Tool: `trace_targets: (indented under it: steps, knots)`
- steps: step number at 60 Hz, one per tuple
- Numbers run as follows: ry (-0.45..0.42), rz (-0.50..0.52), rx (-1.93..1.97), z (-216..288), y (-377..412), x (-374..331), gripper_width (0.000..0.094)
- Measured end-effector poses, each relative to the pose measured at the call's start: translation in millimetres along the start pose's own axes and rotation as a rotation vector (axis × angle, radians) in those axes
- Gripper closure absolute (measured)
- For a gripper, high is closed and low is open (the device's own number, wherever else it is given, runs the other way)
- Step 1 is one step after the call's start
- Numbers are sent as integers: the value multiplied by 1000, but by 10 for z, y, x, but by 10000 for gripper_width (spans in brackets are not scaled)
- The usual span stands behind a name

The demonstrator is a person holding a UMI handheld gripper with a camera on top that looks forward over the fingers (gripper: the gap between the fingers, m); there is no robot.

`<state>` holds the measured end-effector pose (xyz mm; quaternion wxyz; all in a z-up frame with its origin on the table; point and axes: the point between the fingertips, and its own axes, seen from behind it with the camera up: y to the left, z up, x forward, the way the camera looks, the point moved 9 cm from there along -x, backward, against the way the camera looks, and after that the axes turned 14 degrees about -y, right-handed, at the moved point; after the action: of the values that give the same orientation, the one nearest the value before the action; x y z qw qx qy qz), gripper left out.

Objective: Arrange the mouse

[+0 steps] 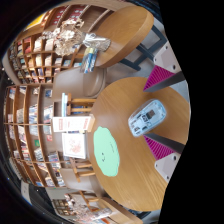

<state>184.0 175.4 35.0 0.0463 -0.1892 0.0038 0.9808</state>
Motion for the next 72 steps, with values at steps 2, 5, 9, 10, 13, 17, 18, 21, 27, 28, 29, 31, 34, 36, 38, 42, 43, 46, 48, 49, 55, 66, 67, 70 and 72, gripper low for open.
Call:
trace_targets:
  steps: [2,5,9,10,13,17,18,21,27,28,29,31,34,36,38,42,43,46,48,49,55,66,67,70,72]
  knots:
    - [3,-9,5,29,-2,45,82]
    - [11,-23,10,73,-13,117,84]
    - [24,-36,17,123,-37,207,86]
    - [27,-40,21,135,-44,221,94]
    - [34,-52,26,143,-76,271,145]
    - [35,-67,23,152,-84,286,288]
    - [33,-70,25,152,-79,288,343]
    - [24,-92,15,148,-96,302,464]
    - [44,-84,19,176,-70,242,521]
    - [39,-79,38,216,-52,218,524]
    - [29,-73,59,273,-33,197,526]
    - [7,-68,86,394,55,133,530]
    - [-19,-60,87,629,86,83,537]
    - [-45,-53,75,810,143,85,537]
    - [-70,-39,63,1000,225,92,537]
    - [-114,-8,57,1367,450,203,536]
    - [-125,2,54,1446,515,249,536]
    - [-166,25,31,1661,711,430,535]
    - [-180,30,12,1772,868,593,536]
    - [-183,33,4,1797,942,682,535]
    - [-153,72,18,1760,1367,1237,536]
    - [3,57,27,1230,1773,2011,538]
    - [12,53,25,1191,1789,2039,536]
    - [32,44,29,1070,1789,2122,533]
    - [46,36,27,980,1809,2110,516]
